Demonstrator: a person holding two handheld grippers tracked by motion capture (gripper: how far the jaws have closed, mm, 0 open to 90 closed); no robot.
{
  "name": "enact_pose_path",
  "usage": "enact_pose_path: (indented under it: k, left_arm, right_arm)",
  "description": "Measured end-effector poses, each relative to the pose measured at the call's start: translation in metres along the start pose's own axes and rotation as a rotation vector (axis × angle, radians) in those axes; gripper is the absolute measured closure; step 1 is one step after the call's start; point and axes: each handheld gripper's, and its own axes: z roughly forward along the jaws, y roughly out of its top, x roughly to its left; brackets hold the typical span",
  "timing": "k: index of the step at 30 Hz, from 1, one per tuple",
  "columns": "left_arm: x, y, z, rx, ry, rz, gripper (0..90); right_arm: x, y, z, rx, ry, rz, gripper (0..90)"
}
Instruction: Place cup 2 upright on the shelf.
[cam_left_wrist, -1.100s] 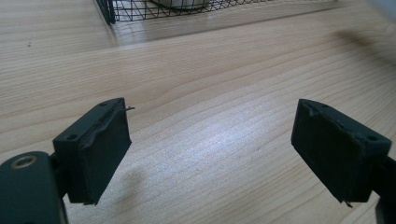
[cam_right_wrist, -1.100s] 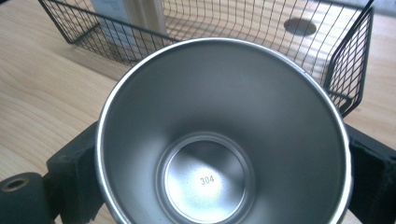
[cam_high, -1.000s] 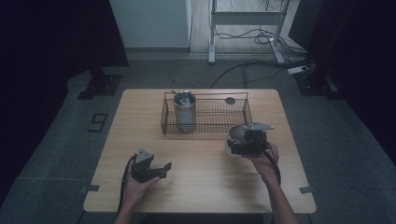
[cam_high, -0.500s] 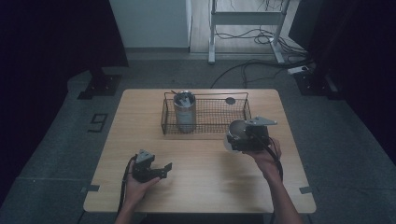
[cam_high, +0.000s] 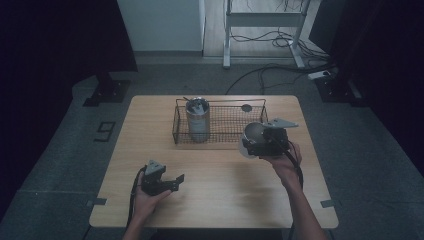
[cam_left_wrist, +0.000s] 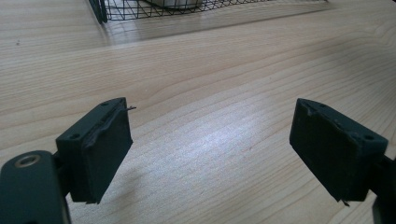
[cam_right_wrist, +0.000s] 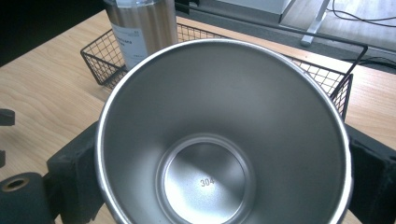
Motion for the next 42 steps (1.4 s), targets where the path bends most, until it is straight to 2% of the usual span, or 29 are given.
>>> enact_pose_path:
  k: [18, 26, 42]
  left_arm:
    - [-0.002, -0.001, 0.003, 0.019, 0.000, 0.008, 12.9]
    - [-0.002, -0.001, 0.004, 0.022, 0.000, 0.008, 13.0]
    - [-0.002, -0.002, 0.004, 0.024, -0.002, 0.006, 13.0]
  right_arm:
    - [-0.005, 0.019, -0.003, -0.011, 0.012, 0.000, 6.3]
    - [-0.004, 0.030, 0.002, -0.013, 0.017, -0.001, 6.3]
    - [-0.010, 0.048, 0.012, -0.009, 0.012, 0.017, 6.3]
